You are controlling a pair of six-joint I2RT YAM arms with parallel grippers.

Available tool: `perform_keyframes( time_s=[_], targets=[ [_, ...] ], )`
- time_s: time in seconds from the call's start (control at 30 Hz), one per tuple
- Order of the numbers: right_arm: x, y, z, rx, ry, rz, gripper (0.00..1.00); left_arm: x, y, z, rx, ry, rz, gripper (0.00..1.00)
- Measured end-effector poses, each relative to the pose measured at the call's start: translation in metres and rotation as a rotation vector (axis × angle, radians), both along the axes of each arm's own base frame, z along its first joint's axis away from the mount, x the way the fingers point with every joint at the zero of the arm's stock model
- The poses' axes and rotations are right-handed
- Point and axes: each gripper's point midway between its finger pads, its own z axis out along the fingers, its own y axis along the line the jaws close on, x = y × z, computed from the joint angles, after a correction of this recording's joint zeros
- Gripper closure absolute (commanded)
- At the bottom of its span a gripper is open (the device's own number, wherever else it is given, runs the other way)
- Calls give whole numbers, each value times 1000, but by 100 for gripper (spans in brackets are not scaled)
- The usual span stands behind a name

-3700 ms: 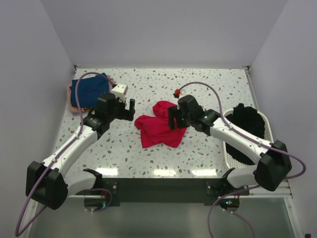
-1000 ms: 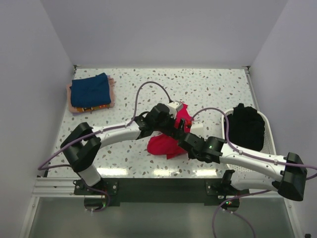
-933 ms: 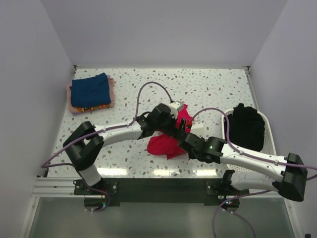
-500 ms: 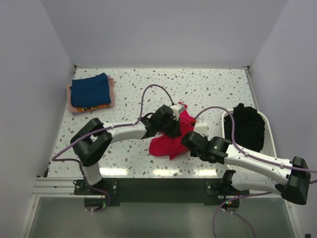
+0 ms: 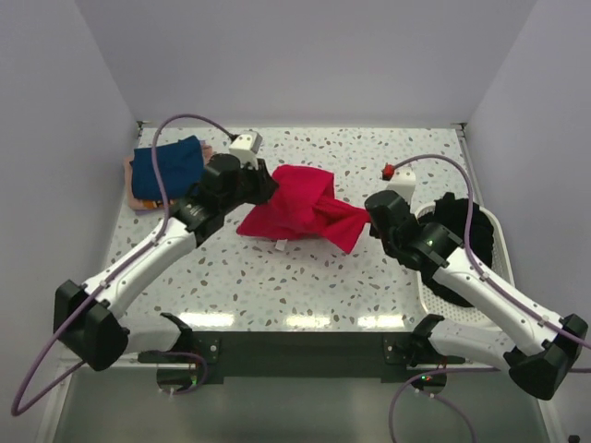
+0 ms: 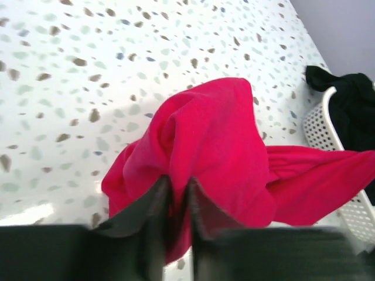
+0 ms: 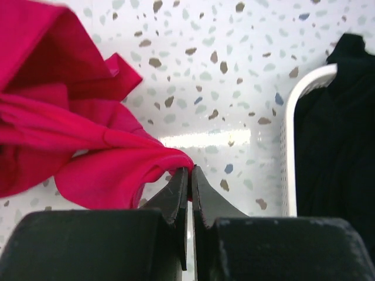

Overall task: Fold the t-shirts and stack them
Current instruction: Flatten the tshirt out

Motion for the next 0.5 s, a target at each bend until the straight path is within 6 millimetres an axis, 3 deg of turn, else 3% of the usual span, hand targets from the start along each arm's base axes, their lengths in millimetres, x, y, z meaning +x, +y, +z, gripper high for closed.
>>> perform_keyframes(
  time_s=[0.03, 0.07, 0.1, 0.23, 0.3, 0.4, 0.5],
  targets=[
    [4, -1, 9, 1, -22, -2, 100, -2, 9, 4, 13, -9, 23, 53],
    [8, -2, 16, -1, -39, -2, 100, -5, 21, 7, 25, -19, 54, 31],
    [10, -2, 19, -4, -49, -1, 100, -7, 34, 6, 38, -22, 88, 25],
    [9, -2, 14, -19, -39, 19, 100, -19, 96, -18, 115, 28, 285, 16],
    [7, 0, 4, -24, -15, 34, 100, -25, 111, -32, 161, 66, 333, 16],
    [5, 4, -14, -34, 33, 56, 100, -31, 106, -45, 187, 103, 313, 16],
    [4, 8, -31, -51, 81, 72, 100, -43, 67, -56, 189, 124, 210, 16]
  ],
)
